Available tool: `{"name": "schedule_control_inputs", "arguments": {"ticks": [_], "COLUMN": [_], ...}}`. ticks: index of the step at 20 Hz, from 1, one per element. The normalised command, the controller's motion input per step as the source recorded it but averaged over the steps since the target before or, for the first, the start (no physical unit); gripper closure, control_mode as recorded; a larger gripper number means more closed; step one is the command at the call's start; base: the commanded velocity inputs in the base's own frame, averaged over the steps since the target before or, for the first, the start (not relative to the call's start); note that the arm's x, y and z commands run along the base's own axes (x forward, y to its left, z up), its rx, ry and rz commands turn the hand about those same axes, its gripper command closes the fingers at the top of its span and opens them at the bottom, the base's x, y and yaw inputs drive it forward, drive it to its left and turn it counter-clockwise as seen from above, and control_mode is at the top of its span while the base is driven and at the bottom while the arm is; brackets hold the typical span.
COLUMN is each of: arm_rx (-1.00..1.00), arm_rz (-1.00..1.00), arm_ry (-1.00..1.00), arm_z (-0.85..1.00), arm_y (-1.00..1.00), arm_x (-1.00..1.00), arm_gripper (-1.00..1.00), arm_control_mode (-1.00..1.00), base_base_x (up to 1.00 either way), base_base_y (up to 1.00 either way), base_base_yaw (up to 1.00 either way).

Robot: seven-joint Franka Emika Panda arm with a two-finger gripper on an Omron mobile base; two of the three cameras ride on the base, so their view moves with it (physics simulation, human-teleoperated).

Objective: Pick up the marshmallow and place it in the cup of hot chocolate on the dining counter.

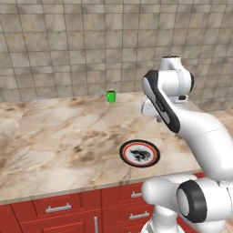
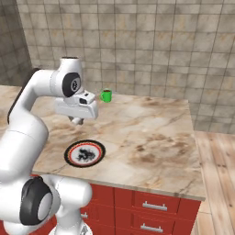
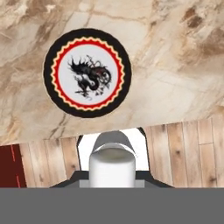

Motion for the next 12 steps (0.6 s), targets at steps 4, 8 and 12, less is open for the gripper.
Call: {"name": "schedule_control_inputs", "arguments": {"ticks": [4,8,12], "arm_rx": [-0.02,-0.05,-0.05], "arm_rz": [-0.14,-0.11,-0.06], "arm_ry": [-0.1,0.0,0.0], "arm_z": [0.0,0.02,0.01], "arm_y": [0.0,-0.05,-0.12], "arm_x": [-0.29,-0.26,-0.12], "arm_gripper": [1.0,1.0,1.0], "arm_control_mode": [-1.0,-1.0,-1.0], "base_base_x": [0.0,0.0,0.0], "base_base_y": [0.0,0.0,0.0], "base_base_yaw": [0.0,0.0,0.0]}}
